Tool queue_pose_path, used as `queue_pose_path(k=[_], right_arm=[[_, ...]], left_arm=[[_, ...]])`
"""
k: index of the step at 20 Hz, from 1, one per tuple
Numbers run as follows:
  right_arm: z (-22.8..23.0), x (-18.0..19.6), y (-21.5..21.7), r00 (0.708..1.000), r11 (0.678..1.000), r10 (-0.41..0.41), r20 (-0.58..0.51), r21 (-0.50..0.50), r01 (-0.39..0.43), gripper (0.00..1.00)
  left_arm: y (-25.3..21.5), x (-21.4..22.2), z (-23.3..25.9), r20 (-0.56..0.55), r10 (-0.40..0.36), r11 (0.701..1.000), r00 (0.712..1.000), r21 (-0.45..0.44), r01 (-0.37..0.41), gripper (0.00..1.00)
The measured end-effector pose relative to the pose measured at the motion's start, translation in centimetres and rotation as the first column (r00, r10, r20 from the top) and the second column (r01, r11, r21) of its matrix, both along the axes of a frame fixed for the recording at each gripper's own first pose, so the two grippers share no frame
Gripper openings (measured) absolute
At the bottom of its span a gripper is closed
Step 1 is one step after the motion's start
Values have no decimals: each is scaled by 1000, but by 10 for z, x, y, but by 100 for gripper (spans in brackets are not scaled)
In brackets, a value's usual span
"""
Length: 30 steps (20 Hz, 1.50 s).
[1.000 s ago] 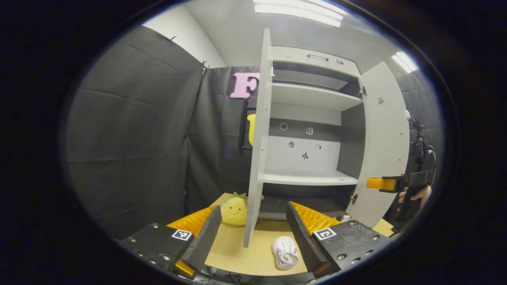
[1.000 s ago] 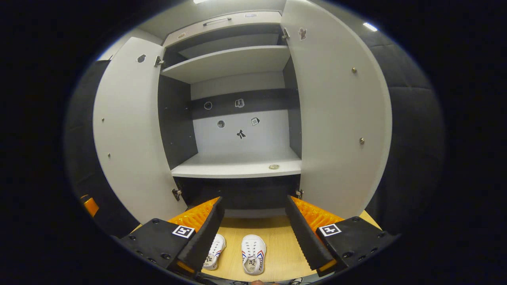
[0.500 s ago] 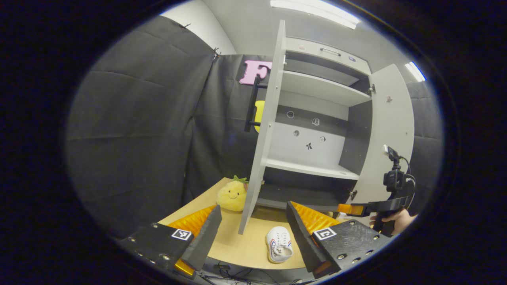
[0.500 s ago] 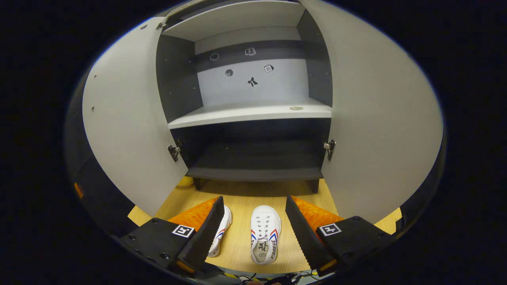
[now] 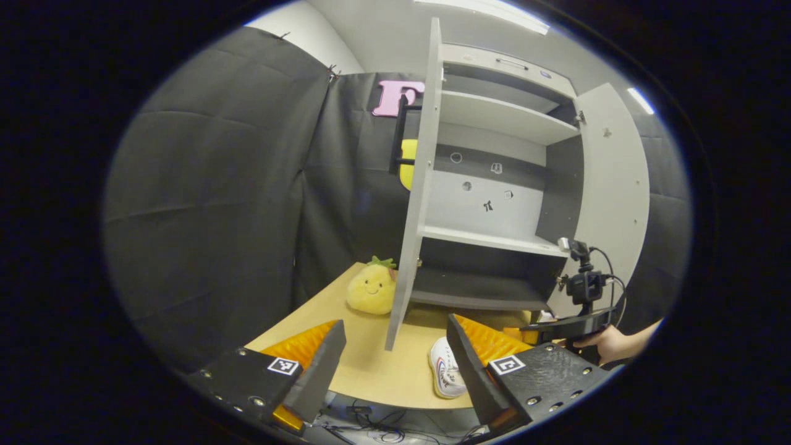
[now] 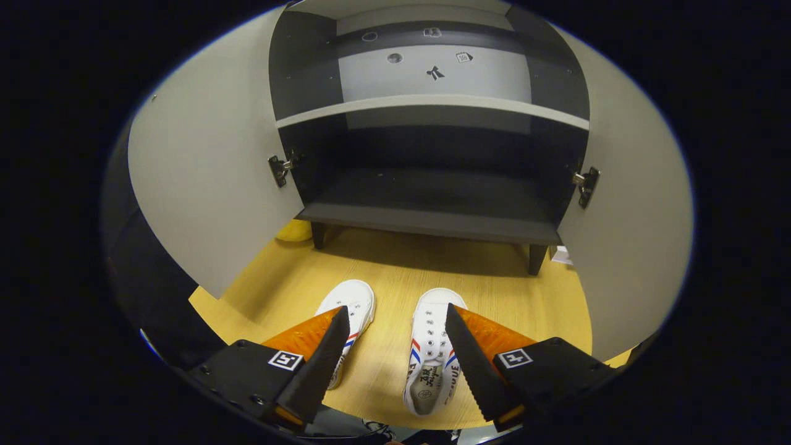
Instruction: Grab one shoe with the right hand and put it into the shoe cabinet, grab the other shoe with the left hand and put it into the shoe cabinet; then close the right door with the right hand and the left door with the left hand.
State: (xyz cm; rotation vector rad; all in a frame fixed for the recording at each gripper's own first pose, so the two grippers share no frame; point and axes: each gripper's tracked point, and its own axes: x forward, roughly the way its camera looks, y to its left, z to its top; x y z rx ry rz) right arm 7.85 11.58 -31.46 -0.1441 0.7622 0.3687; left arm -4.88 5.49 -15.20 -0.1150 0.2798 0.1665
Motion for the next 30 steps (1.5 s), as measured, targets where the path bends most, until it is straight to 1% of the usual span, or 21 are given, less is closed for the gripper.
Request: queue_pose_path(k=[1, 5, 9, 11, 13, 14, 15, 16, 17, 18, 19, 20, 21, 22, 23, 24, 25, 26, 28, 29, 30], right_arm=[[-15, -1, -2, 999, 1000, -11, -30, -11, 10, 98], [-54, -2, -9, 993, 998, -49, -109, -47, 44, 98], [-78, -4, -10, 986, 995, -68, -149, -76, 57, 98], [-86, -6, -11, 982, 994, -82, -173, -88, 67, 98], [-100, -10, -18, 974, 989, -99, -202, -130, 73, 99], [-104, -9, -19, 975, 987, -96, -200, -146, 67, 99], [-108, -9, -19, 976, 986, -89, -201, -158, 57, 93], [-111, -8, -16, 976, 985, -83, -200, -167, 49, 94], [-113, -8, -17, 977, 981, -79, -196, -192, 41, 93], [-113, -5, -19, 981, 974, -80, -176, -222, 40, 89], [-117, -5, -18, 982, 969, -82, -167, -243, 40, 91], [-116, -3, -20, 985, 961, -91, -145, -271, 48, 90], [-116, 0, -31, 987, 942, -108, -116, -328, 64, 82], [-115, 5, -36, 990, 933, -111, -91, -354, 72, 70], [-117, 5, -36, 990, 929, -109, -84, -363, 72, 47], [-109, 1, -36, 992, 929, -100, -81, -363, 64, 27], [-115, 4, -37, 992, 928, -93, -86, -368, 55, 31], [-114, 3, -35, 991, 930, -86, -100, -364, 44, 31], [-118, 5, -34, 991, 933, -92, -102, -356, 50, 18], [-111, 2, -35, 990, 934, -92, -110, -354, 48, 9], [-120, 12, -34, 989, 938, -90, -114, -342, 45, 8]], left_arm=[[0, -1, -4, -7, 0, 1000, 1000, -6, 0, 94], [2, -8, -13, -38, 4, 1000, 999, -9, -4, 95], [7, -13, -15, -46, 16, 1000, 999, 16, -16, 94], [7, -16, -16, -50, 23, 1000, 998, 9, -23, 94], [6, -17, -16, -51, 29, 1000, 998, -1, -29, 95], [5, -17, -16, -51, 30, 1000, 998, -4, -30, 94], [4, -18, -17, -52, 31, 999, 998, -6, -31, 94], [3, -19, -17, -53, 31, 999, 998, -5, -31, 95], [2, -21, -18, -56, 31, 1000, 998, -3, -31, 94], [1, -21, -18, -58, 30, 1000, 998, -2, -30, 95], [1, -23, -19, -61, 29, 1000, 998, -1, -29, 95], [0, -23, -19, -63, 29, 1000, 998, -1, -29, 95], [0, -23, -20, -64, 29, 1000, 998, -2, -30, 94], [0, -23, -20, -63, 29, 1000, 998, -3, -30, 94], [0, -23, -20, -63, 29, 1000, 998, -4, -29, 95], [0, -22, -19, -62, 28, 1000, 998, -4, -28, 95], [0, -22, -20, -63, 27, 1000, 998, -2, -27, 95], [0, -22, -20, -64, 24, 1000, 998, -1, -24, 95], [-2, -22, -19, -63, 17, 1000, 998, 1, -17, 95], [-2, -21, -20, -61, 13, 1000, 998, 3, -13, 95], [-3, -21, -19, -60, 9, 1000, 998, 4, -9, 95]])
